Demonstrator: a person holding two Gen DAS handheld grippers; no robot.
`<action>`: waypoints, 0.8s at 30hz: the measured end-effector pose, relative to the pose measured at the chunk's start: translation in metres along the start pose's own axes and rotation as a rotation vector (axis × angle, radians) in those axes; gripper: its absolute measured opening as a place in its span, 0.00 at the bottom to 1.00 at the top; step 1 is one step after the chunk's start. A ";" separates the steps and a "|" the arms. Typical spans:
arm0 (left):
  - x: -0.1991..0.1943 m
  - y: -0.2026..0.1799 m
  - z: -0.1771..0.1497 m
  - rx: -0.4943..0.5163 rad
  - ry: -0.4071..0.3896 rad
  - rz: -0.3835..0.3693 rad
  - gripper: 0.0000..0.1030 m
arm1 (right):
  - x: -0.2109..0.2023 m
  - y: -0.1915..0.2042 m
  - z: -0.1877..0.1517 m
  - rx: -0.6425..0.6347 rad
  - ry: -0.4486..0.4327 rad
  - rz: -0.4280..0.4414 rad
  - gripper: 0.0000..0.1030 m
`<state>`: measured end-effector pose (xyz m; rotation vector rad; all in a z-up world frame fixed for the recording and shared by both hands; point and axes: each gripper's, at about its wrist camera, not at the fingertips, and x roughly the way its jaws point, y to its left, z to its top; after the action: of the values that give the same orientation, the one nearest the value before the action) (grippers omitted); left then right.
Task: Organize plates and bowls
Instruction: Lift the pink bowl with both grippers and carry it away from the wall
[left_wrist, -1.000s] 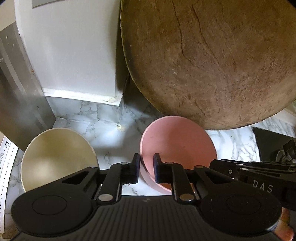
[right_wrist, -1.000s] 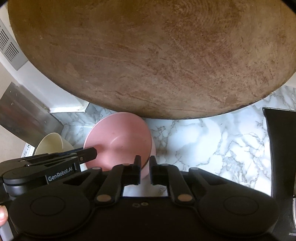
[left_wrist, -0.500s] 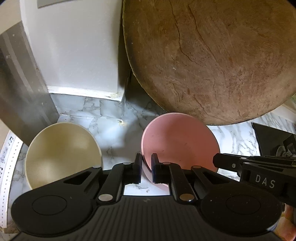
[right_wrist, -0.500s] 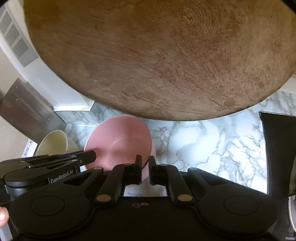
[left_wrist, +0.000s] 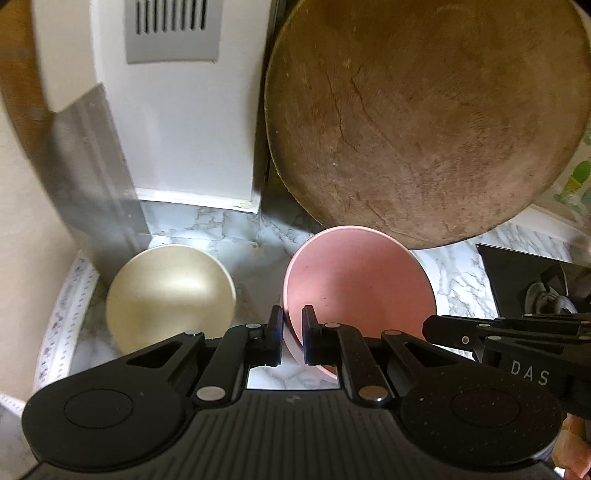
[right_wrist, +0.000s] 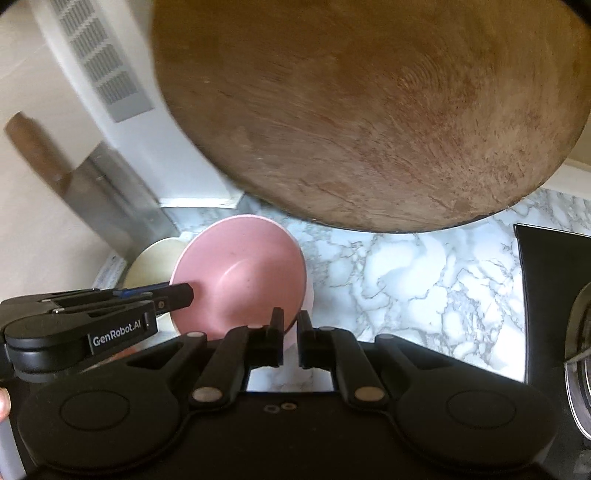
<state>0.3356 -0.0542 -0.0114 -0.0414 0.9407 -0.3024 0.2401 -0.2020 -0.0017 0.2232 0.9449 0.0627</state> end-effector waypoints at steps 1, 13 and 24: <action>-0.006 0.002 -0.002 0.000 -0.005 -0.001 0.09 | -0.005 0.004 -0.002 -0.003 -0.003 0.003 0.07; -0.071 0.022 -0.043 0.006 -0.042 0.015 0.09 | -0.046 0.051 -0.044 -0.048 -0.018 0.029 0.07; -0.112 0.051 -0.098 -0.020 -0.010 0.008 0.09 | -0.063 0.091 -0.086 -0.065 0.015 0.058 0.07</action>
<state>0.2077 0.0345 0.0102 -0.0581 0.9339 -0.2853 0.1372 -0.1090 0.0196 0.1905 0.9497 0.1480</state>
